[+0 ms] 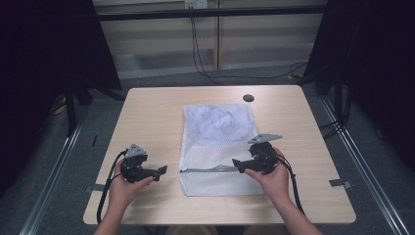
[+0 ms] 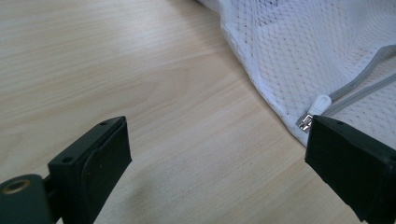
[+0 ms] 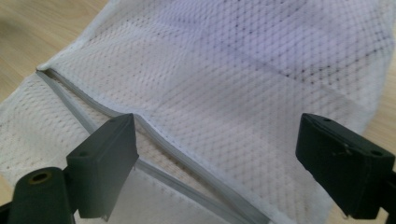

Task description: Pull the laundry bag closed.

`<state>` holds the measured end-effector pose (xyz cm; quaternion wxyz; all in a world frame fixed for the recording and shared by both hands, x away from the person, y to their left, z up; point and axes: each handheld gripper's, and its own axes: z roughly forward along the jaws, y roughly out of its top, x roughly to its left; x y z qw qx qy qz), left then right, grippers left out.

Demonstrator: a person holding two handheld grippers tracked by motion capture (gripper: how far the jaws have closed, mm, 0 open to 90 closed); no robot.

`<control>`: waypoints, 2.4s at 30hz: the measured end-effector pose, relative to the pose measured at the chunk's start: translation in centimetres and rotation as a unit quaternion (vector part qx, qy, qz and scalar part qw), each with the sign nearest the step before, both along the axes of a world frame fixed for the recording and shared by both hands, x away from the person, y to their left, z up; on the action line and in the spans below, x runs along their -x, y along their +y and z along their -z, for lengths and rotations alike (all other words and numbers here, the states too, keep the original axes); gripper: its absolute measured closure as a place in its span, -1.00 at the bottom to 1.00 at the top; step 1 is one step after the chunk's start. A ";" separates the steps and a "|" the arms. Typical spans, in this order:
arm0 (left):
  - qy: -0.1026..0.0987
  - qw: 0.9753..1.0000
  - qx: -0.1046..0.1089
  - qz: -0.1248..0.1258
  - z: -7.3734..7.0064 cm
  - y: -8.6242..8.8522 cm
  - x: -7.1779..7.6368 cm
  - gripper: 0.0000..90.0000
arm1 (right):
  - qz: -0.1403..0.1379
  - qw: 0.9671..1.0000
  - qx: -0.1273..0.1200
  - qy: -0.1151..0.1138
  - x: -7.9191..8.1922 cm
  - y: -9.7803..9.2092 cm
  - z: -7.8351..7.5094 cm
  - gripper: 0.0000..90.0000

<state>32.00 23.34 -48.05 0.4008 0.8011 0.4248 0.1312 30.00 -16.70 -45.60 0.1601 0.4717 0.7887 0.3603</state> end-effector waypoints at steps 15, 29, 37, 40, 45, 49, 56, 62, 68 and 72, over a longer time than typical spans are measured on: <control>-0.010 0.999 0.004 0.037 -0.2 0.1 0.2 -0.65 | -0.022 1.000 -0.010 0.005 -0.6 3.4 -0.1 -0.72; -0.003 0.999 0.020 0.037 -0.2 0.0 0.2 -0.60 | -0.035 0.999 -0.022 0.009 -0.9 5.3 0.0 -0.69; 0.001 0.999 0.028 0.038 -0.3 -0.1 0.2 -0.60 | -0.048 0.998 -0.034 0.007 -1.0 6.9 0.1 -0.59; 0.004 0.999 0.031 0.038 -0.3 -0.2 0.2 -0.60 | -0.056 0.998 -0.036 0.013 -1.1 7.6 0.3 -0.51; 0.008 0.999 0.034 0.040 -0.3 -0.2 0.2 -0.60 | -0.064 0.996 -0.053 0.024 -1.1 8.6 0.6 -0.34; 0.008 0.999 0.036 0.038 -0.3 -0.1 0.2 -0.60 | -0.068 0.995 -0.067 0.027 -1.3 9.1 0.8 -0.28; 0.012 0.999 0.036 0.038 -0.4 0.0 0.2 -0.60 | -0.074 0.994 -0.076 0.033 -1.5 10.2 1.0 -0.20; 0.011 0.999 0.035 0.035 -0.4 0.2 0.2 -0.61 | -0.072 0.994 -0.077 0.023 -1.5 10.9 1.3 -0.15; 0.010 0.999 0.041 0.030 -0.4 0.3 0.2 -0.61 | -0.081 0.993 -0.080 0.017 -1.6 11.8 1.5 -0.03; 0.010 0.999 0.041 0.029 -0.4 0.4 0.3 -0.61 | -0.085 0.993 -0.081 0.028 -1.7 12.4 1.7 0.07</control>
